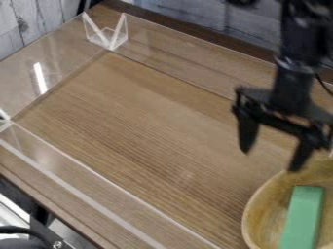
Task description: Put green object into wooden bowl
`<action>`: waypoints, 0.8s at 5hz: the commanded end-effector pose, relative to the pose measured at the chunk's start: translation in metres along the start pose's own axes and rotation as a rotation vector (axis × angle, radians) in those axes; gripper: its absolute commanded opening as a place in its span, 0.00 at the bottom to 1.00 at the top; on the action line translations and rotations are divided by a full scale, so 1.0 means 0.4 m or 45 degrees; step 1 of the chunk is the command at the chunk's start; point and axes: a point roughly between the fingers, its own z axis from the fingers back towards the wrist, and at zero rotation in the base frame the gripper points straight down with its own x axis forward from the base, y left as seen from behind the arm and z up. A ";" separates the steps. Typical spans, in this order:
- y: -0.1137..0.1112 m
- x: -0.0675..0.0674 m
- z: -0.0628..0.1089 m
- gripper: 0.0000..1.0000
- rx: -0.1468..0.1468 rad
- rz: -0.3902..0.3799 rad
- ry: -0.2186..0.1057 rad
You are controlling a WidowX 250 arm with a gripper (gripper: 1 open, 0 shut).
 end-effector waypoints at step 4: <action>-0.055 -0.080 0.018 1.00 -0.103 0.020 -0.153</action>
